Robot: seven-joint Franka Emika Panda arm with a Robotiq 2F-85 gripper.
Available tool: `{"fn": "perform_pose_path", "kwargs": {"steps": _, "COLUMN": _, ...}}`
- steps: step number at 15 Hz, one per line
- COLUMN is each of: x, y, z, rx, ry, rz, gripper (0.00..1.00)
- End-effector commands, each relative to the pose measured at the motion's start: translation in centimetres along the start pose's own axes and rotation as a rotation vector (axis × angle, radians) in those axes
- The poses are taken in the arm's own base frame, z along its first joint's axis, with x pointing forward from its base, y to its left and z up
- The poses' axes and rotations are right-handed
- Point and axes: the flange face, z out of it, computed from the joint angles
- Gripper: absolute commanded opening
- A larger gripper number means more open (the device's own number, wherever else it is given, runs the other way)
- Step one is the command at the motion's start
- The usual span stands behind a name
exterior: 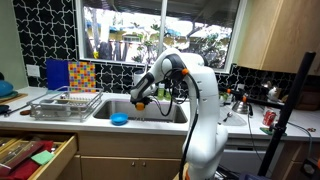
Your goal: Rinse the orange bowl under the faucet
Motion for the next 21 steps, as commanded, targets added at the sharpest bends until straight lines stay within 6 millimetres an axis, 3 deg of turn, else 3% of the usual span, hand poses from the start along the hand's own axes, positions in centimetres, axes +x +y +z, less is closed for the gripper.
{"fn": "perform_pose_path", "kwargs": {"steps": 1, "x": 0.6, "y": 0.2, "z": 0.3, "rx": -0.023, "ry": 0.005, "rz": 0.027, "gripper": 0.49}}
{"fn": "perform_pose_path", "kwargs": {"steps": 15, "x": -0.2, "y": 0.1, "z": 0.2, "rx": -0.014, "ry": -0.022, "rz": 0.052, "gripper": 0.49}}
{"fn": "perform_pose_path", "kwargs": {"steps": 21, "x": -2.8, "y": 0.2, "z": -2.4, "rx": 0.058, "ry": -0.120, "rz": 0.000, "gripper": 0.49}}
